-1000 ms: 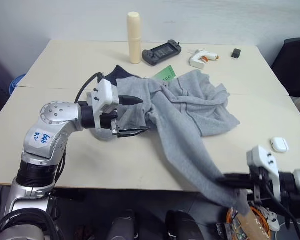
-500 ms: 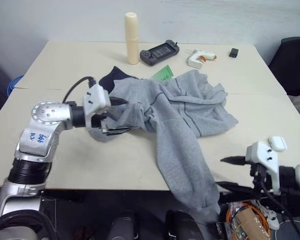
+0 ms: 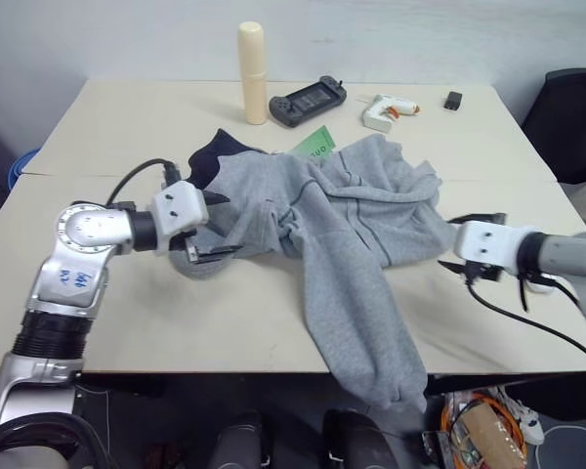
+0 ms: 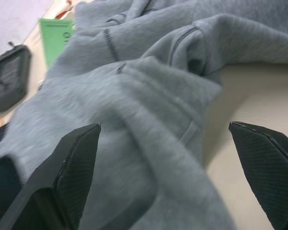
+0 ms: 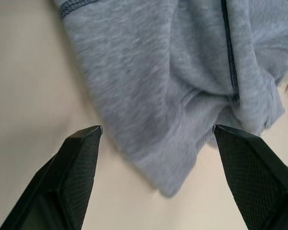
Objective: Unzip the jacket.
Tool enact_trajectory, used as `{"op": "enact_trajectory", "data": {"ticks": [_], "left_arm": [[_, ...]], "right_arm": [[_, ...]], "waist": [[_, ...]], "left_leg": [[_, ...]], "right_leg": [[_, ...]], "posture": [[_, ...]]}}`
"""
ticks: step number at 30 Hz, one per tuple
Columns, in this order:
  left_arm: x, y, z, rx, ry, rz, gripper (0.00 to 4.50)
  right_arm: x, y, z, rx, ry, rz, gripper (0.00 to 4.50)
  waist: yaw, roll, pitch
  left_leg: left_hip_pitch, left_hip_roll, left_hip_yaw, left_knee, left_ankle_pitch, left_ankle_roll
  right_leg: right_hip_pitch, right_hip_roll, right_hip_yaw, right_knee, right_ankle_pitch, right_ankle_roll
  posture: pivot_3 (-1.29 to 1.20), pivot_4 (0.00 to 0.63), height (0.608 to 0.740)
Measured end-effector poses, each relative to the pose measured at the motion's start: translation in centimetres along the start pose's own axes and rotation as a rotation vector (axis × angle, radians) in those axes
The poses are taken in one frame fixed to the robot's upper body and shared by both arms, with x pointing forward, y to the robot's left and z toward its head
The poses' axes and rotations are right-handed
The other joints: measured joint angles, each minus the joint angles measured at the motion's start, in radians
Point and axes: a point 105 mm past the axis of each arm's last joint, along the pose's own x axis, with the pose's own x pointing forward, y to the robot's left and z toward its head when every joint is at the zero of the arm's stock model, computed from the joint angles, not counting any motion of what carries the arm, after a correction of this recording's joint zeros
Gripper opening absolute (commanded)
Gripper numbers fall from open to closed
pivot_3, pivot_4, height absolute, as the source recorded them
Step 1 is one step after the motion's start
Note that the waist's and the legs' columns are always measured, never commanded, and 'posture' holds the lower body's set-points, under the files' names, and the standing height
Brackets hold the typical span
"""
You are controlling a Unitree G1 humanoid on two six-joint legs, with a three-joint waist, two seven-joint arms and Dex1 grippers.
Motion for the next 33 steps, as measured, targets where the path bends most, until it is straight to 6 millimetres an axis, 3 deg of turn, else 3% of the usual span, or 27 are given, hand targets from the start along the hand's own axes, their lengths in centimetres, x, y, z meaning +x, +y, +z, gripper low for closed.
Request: {"op": "enact_trajectory", "data": {"ticks": [3, 11, 13, 16, 24, 28, 33], "left_arm": [[1.0, -0.6, -0.5, 0.021, 0.033, -0.027, 4.50], [2.9, 0.3, -1.6, 0.086, 0.100, 0.006, 4.50], [3.4, 0.3, -2.2, 0.095, 0.123, 0.006, 4.50], [3.6, 0.4, -2.5, 0.102, 0.132, 0.006, 3.86], [3.2, 0.6, -2.6, 0.135, 0.140, -0.003, 1.33], [2.4, 0.1, -3.4, 0.138, 0.166, -0.031, 0.04], [-1.6, -1.5, -5.9, 0.145, 0.284, -0.108, 0.01]], "right_arm": [[1.0, 0.2, -0.7, -0.065, 0.027, 0.035, 3.84], [2.3, -0.1, -1.2, -0.114, 0.032, 0.060, 3.84], [2.6, -0.2, -1.0, -0.105, 0.021, 0.059, 3.57], [2.8, 0.1, -1.0, -0.096, 0.012, 0.072, 2.66], [3.1, 0.9, -1.1, -0.073, 0.011, 0.125, 0.00], [2.8, 1.3, -0.9, -0.071, -0.005, 0.146, 0.00], [0.5, 3.4, -1.1, -0.030, -0.019, 0.222, 0.00]], "waist": [[-0.004, 0.000, 0.000], [-0.006, 0.000, 0.000], [-0.006, 0.000, 0.000], [-0.009, 0.000, 0.000], [-0.008, 0.000, 0.000], [-0.008, 0.000, 0.000], [-0.008, 0.000, 0.000]], "left_leg": [[-0.001, 0.000, 0.000, 0.000, 0.000, 0.000], [0.000, 0.000, 0.000, 0.001, 0.000, 0.000], [0.000, 0.000, 0.000, 0.001, 0.000, 0.000], [0.000, 0.001, 0.001, 0.001, 0.000, 0.000], [0.000, 0.001, 0.000, 0.001, 0.000, 0.000], [0.000, 0.001, 0.000, 0.001, 0.000, 0.000], [-0.001, 0.003, 0.000, -0.001, -0.001, -0.001]], "right_leg": [[0.000, 0.000, 0.000, -0.001, 0.000, 0.000], [0.000, 0.000, 0.000, 0.001, 0.000, 0.000], [0.000, 0.000, -0.001, 0.001, 0.000, 0.000], [0.000, 0.000, -0.001, 0.001, 0.000, 0.000], [0.000, 0.000, 0.000, 0.001, 0.000, 0.000], [0.000, -0.001, 0.000, 0.001, 0.000, 0.000], [0.000, -0.001, 0.000, -0.001, 0.000, 0.000]], "posture": [[0.00, 0.150, 0.740], [0.00, 0.150, 0.740], [0.00, 0.150, 0.740], [0.00, 0.150, 0.740], [0.00, 0.150, 0.740], [0.00, 0.150, 0.740], [0.00, 0.150, 0.740]]}}
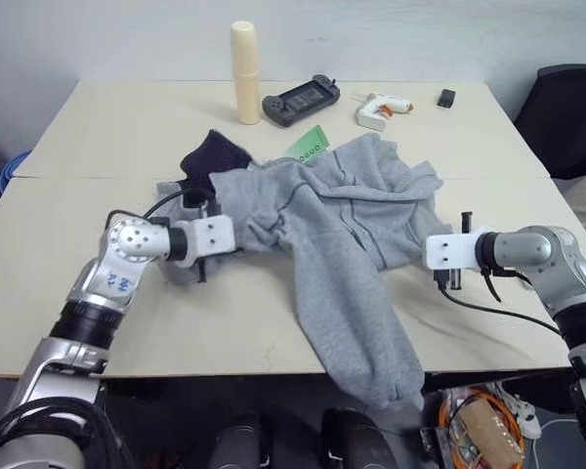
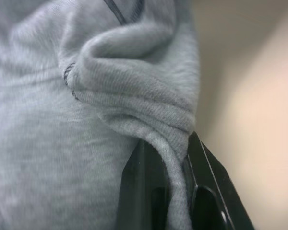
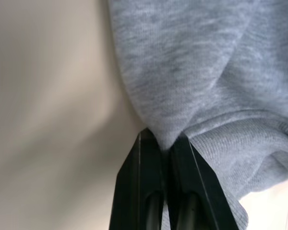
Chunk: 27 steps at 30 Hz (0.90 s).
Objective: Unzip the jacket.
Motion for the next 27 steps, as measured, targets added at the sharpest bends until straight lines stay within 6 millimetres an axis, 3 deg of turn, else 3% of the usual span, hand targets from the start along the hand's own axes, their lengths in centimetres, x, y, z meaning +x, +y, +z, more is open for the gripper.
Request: {"op": "enact_trajectory", "data": {"ticks": [3, 6, 11, 17, 20, 22, 26, 27], "left_arm": [[-2.8, -1.4, -1.8, 0.021, 0.073, -0.053, 0.01], [-5.1, -2.9, -3.3, 0.032, 0.130, -0.104, 0.01], [-5.8, -4.7, -3.6, 0.057, 0.134, -0.152, 0.01], [-6.2, -5.6, -3.3, 0.074, 0.139, -0.172, 0.01], [-6.1, -6.4, -2.8, 0.028, 0.117, -0.186, 0.01], [-5.9, -8.4, -2.2, -0.038, 0.085, -0.257, 0.01], [-6.4, -9.2, -1.9, -0.069, 0.093, -0.287, 0.01], [-6.4, -9.3, -2.0, -0.085, 0.094, -0.287, 0.67]], "right_arm": [[-2.0, 3.1, 0.3, 0.084, -0.021, 0.090, 0.00], [-4.2, 7.8, 2.0, 0.215, -0.081, 0.252, 0.00], [-6.1, 12.9, 5.5, 0.331, -0.149, 0.413, 0.00], [-6.1, 13.8, 6.9, 0.367, -0.143, 0.376, 0.00], [-5.8, 13.9, 6.5, 0.370, -0.114, 0.328, 0.00], [-5.7, 13.7, 6.1, 0.364, -0.090, 0.291, 0.00], [-6.0, 13.6, 5.7, 0.385, -0.074, 0.266, 0.00], [-6.0, 13.6, 5.8, 0.388, -0.075, 0.265, 0.54]], "waist": [[0.001, 0.001, 0.000], [0.004, 0.001, 0.000], [0.004, 0.001, 0.000], [0.002, 0.003, 0.000], [0.002, 0.003, -0.001], [0.002, 0.004, -0.001], [0.002, 0.004, -0.001], [0.002, 0.004, -0.001]], "left_leg": [[0.000, 0.001, -0.001, 0.000, -0.001, -0.001], [0.004, 0.002, -0.001, -0.001, -0.002, -0.001], [0.010, 0.003, -0.001, -0.002, -0.009, 0.000], [0.011, 0.003, 0.000, -0.003, -0.009, -0.002], [0.011, 0.003, 0.001, -0.003, -0.009, -0.003], [0.011, 0.003, 0.001, -0.003, -0.009, -0.002], [0.012, 0.003, 0.002, -0.003, -0.009, -0.002], [0.012, 0.003, 0.002, -0.003, -0.009, -0.002]], "right_leg": [[0.000, 0.000, 0.000, -0.001, 0.000, -0.001], [0.003, 0.000, 0.000, -0.001, -0.001, -0.002], [0.007, -0.002, 0.002, -0.004, -0.002, -0.003], [0.006, -0.002, 0.003, -0.003, -0.003, -0.006], [0.006, -0.002, 0.003, -0.003, -0.003, -0.006], [0.006, -0.002, 0.003, -0.003, -0.003, -0.006], [0.006, -0.001, 0.003, -0.003, -0.003, -0.006], [0.006, -0.001, 0.003, -0.003, -0.003, -0.006]], "posture": [[0.00, 0.150, 0.740], [0.00, 0.150, 0.740], [0.00, 0.150, 0.740], [0.00, 0.150, 0.740], [0.00, 0.150, 0.740], [0.00, 0.150, 0.740], [0.00, 0.150, 0.740], [0.00, 0.150, 0.740]]}}
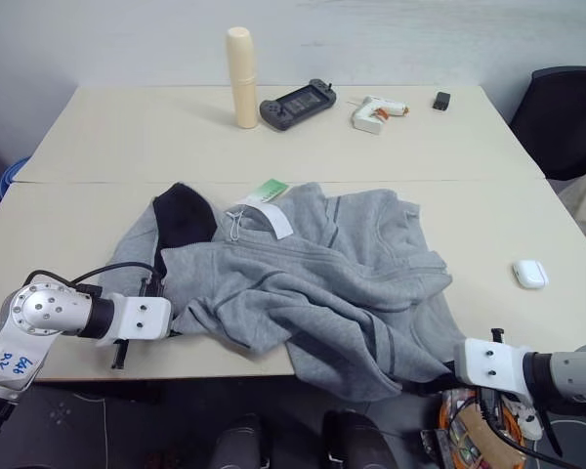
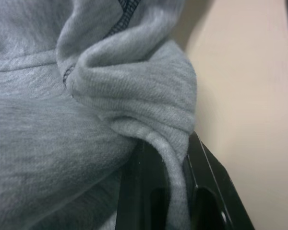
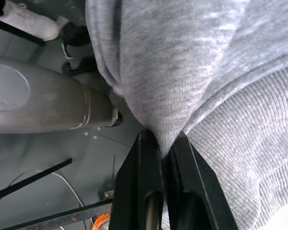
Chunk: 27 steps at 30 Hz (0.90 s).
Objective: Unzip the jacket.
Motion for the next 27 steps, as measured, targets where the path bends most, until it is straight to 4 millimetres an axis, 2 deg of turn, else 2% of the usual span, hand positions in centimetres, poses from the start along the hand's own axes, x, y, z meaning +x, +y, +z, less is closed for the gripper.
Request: {"op": "enact_trajectory", "data": {"ticks": [1, 7, 10, 12, 14, 16, 18, 20, 22, 23, 25, 27], "left_arm": [[0.0, -0.1, -0.1, -0.016, -0.003, -0.004, 0.91], [-0.1, -0.7, 0.0, -0.082, -0.013, -0.017, 2.75], [-0.5, -1.4, 0.0, -0.158, -0.040, -0.058, 3.64], [-1.0, -1.7, 0.6, -0.251, -0.099, -0.103, 4.27], [-2.5, -0.6, 2.3, -0.315, -0.202, -0.137, 4.27], [-5.2, 1.7, 4.6, -0.318, -0.292, -0.139, 4.27], [-7.8, 3.9, 7.0, -0.266, -0.373, -0.099, 4.27], [-9.0, 5.7, 8.7, -0.238, -0.442, -0.063, 4.27], [-8.9, 7.8, 10.2, -0.255, -0.534, -0.066, 4.27], [-8.7, 8.5, 10.9, -0.249, -0.562, -0.076, 4.27], [-8.1, 9.8, 11.9, -0.238, -0.585, -0.083, 4.27], [-7.5, 10.6, 11.6, -0.231, -0.556, -0.067, 4.27]], "right_arm": [[0.0, 0.0, 0.0, 0.005, -0.001, 0.001, 0.77], [-0.4, -0.3, 1.0, 0.027, -0.035, 0.033, 2.78], [-1.5, -2.0, 2.5, 0.025, -0.078, 0.018, 3.78], [-2.8, -4.0, 4.9, 0.031, -0.178, -0.019, 4.46], [-4.7, -6.4, 8.5, 0.021, -0.325, -0.047, 4.46], [-6.5, -8.7, 12.3, -0.005, -0.455, -0.071, 4.46], [-7.4, -10.7, 14.9, -0.014, -0.543, -0.108, 4.46], [-6.5, -12.7, 16.2, 0.048, -0.591, -0.123, 4.46], [-4.4, -16.0, 16.8, 0.144, -0.590, -0.186, 4.46], [-3.3, -17.4, 17.0, 0.165, -0.564, -0.222, 4.46], [-1.0, -20.3, 16.6, 0.182, -0.481, -0.303, 4.46], [1.2, -22.0, 15.6, 0.208, -0.404, -0.334, 4.46]], "waist": [[0.000, 0.000, 0.000], [0.000, 0.001, 0.000], [-0.005, 0.001, 0.000], [-0.006, 0.001, 0.000], [-0.006, 0.002, 0.003], [-0.004, 0.002, 0.004], [0.000, 0.003, 0.004], [-0.001, 0.003, 0.003], [-0.002, 0.003, 0.003], [-0.004, 0.002, 0.003], [-0.004, 0.001, 0.003], [-0.007, 0.001, 0.003]], "left_leg": [[0.000, 0.000, 0.000, 0.000, 0.000, 0.000], [0.000, 0.000, 0.000, 0.000, 0.000, 0.000], [0.000, 0.002, 0.000, 0.000, 0.000, 0.000], [0.000, 0.002, 0.000, 0.000, 0.000, -0.001], [-0.002, 0.002, -0.001, 0.002, 0.001, -0.002], [-0.002, 0.003, -0.004, 0.002, 0.001, -0.004], [-0.002, 0.002, -0.004, 0.001, 0.001, -0.005], [-0.003, 0.001, -0.003, 0.001, 0.001, -0.005], [-0.006, 0.000, 0.001, 0.004, 0.003, -0.003], [-0.012, -0.001, 0.002, 0.005, 0.005, -0.002], [-0.018, -0.005, 0.007, 0.005, 0.007, 0.000], [-0.018, -0.006, 0.009, 0.004, 0.008, 0.001]], "right_leg": [[0.000, 0.000, 0.000, 0.000, 0.000, 0.000], [0.000, 0.000, 0.001, 0.000, 0.000, 0.000], [-0.001, 0.001, 0.001, 0.000, 0.000, -0.001], [-0.001, 0.001, 0.000, 0.000, -0.001, -0.001], [-0.003, 0.001, 0.000, 0.002, -0.001, -0.002], [-0.003, 0.000, -0.002, 0.002, -0.002, -0.004], [-0.002, 0.000, -0.003, 0.001, -0.003, -0.005], [-0.004, 0.001, -0.003, 0.003, -0.003, -0.006], [-0.006, 0.003, -0.002, 0.007, -0.003, -0.006], [-0.013, 0.004, -0.002, 0.012, -0.002, -0.004], [-0.024, 0.005, -0.002, 0.020, -0.002, -0.002], [-0.025, 0.005, -0.003, 0.020, -0.002, -0.001]], "posture": [[0.00, 0.150, 0.740], [0.00, 0.150, 0.740], [0.00, 0.150, 0.740], [0.00, 0.150, 0.740], [0.00, 0.150, 0.740], [0.00, 0.150, 0.740], [0.00, 0.150, 0.740], [0.00, 0.150, 0.740], [0.00, 0.150, 0.740], [0.00, 0.150, 0.740], [0.00, 0.150, 0.740], [0.00, 0.150, 0.740]]}}
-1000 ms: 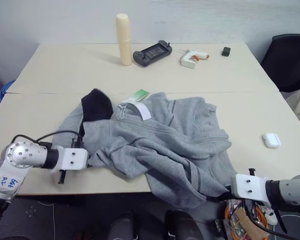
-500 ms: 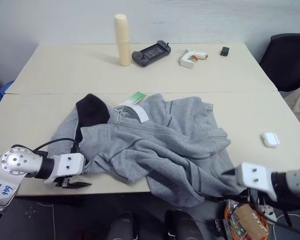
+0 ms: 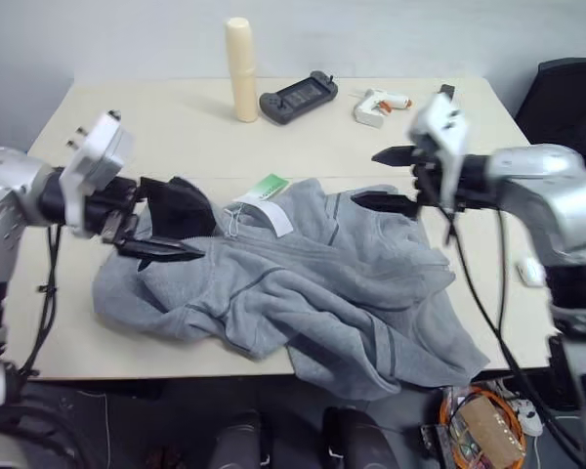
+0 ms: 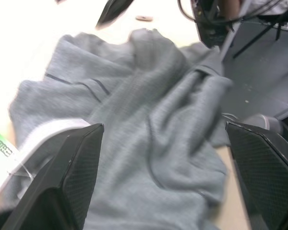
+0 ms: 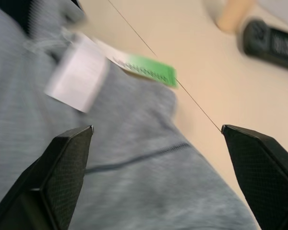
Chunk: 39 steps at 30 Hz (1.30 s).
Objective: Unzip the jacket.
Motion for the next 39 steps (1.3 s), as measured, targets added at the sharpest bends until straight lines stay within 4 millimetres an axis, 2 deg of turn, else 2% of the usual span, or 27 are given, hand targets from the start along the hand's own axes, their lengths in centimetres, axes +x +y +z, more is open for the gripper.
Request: {"op": "enact_trajectory", "data": {"ticks": [4, 9, 10, 12, 19, 23, 24, 31, 35, 38, 39], "left_arm": [[1.0, 1.1, -1.4, 0.015, 0.051, 0.013, 4.27], [1.7, 1.3, -1.4, 0.045, 0.043, 0.019, 4.27], [1.7, 1.4, -1.3, 0.047, 0.039, 0.023, 4.29], [1.6, 1.5, -1.1, 0.053, 0.032, 0.042, 4.31], [0.8, 2.1, -0.4, 0.082, 0.007, 0.116, 4.31], [0.7, 2.4, -0.3, 0.102, 0.004, 0.140, 4.31], [0.7, 2.4, -0.3, 0.107, 0.006, 0.145, 4.31], [0.4, 3.9, -1.2, 0.106, 0.006, 0.206, 4.31], [0.2, 6.1, -1.7, 0.146, 0.034, 0.304, 4.31], [-0.1, 7.6, -3.6, 0.169, 0.126, 0.359, 4.31], [-0.1, 7.7, -4.1, 0.165, 0.146, 0.361, 4.31]], "right_arm": [[2.9, -1.8, -2.7, -0.001, 0.139, -0.032, 4.46], [3.9, -2.8, -6.1, 0.005, 0.277, -0.047, 4.46], [4.0, -2.8, -6.4, 0.010, 0.286, -0.050, 4.30], [4.1, -2.9, -6.9, 0.061, 0.274, -0.061, 3.88], [3.6, -3.7, -7.6, 0.175, 0.225, -0.118, 1.54], [2.5, -5.0, -7.8, 0.182, 0.220, -0.189, 0.21], [2.0, -5.5, -7.8, 0.187, 0.215, -0.216, 0.05], [-1.4, -9.8, -8.2, 0.108, 0.236, -0.539, 0.05], [-1.4, -9.7, -8.4, 0.102, 0.248, -0.518, 0.05], [-0.8, -8.7, -8.5, 0.108, 0.237, -0.443, 0.73], [-0.6, -8.5, -8.6, 0.107, 0.236, -0.424, 1.14]], "waist": [[-0.018, 0.000, 0.000], [-0.023, 0.000, 0.000], [-0.024, 0.000, 0.000], [-0.027, 0.000, 0.000], [-0.026, 0.000, 0.000], [-0.025, 0.000, 0.000], [-0.024, 0.000, 0.000], [-0.019, 0.000, 0.001], [-0.022, 0.000, 0.000], [-0.023, 0.000, 0.001], [-0.024, 0.000, 0.001]], "left_leg": [[-0.001, -0.001, 0.001, 0.000, 0.001, 0.002], [-0.001, 0.000, 0.001, 0.000, 0.001, 0.002], [-0.001, 0.000, 0.001, 0.000, 0.001, 0.002], [-0.001, 0.000, 0.000, 0.000, 0.001, 0.002], [-0.001, 0.000, -0.001, 0.000, 0.001, 0.002], [-0.001, 0.000, -0.001, 0.000, 0.001, 0.002], [-0.001, 0.000, -0.001, 0.000, 0.001, 0.002], [-0.001, -0.001, -0.001, 0.000, 0.001, 0.001], [-0.001, -0.001, 0.000, 0.000, 0.002, 0.001], [0.000, 0.000, 0.001, 0.000, 0.002, 0.001], [-0.001, 0.000, 0.001, 0.000, 0.002, 0.001]], "right_leg": [[-0.001, -0.001, 0.001, 0.000, 0.001, 0.002], [-0.001, -0.001, 0.002, 0.000, 0.001, 0.003], [-0.001, -0.001, 0.002, 0.000, 0.001, 0.003], [-0.001, -0.002, 0.002, 0.000, 0.001, 0.003], [-0.001, -0.002, 0.004, 0.001, 0.001, 0.003], [-0.001, -0.002, 0.004, 0.001, 0.001, 0.003], [0.000, -0.002, 0.004, 0.001, 0.001, 0.003], [0.000, -0.003, 0.004, 0.001, 0.001, 0.003], [0.000, -0.002, 0.002, 0.001, 0.001, 0.003], [-0.001, -0.001, 0.001, 0.001, 0.001, 0.003], [-0.001, -0.001, 0.001, 0.001, 0.001, 0.003]], "posture": [[0.00, 0.150, 0.740], [0.00, 0.150, 0.740], [0.00, 0.150, 0.740], [0.00, 0.150, 0.740], [0.00, 0.150, 0.740], [0.00, 0.150, 0.740], [0.00, 0.150, 0.740], [0.00, 0.150, 0.740], [0.00, 0.150, 0.740], [0.00, 0.150, 0.740], [0.00, 0.150, 0.740]]}}
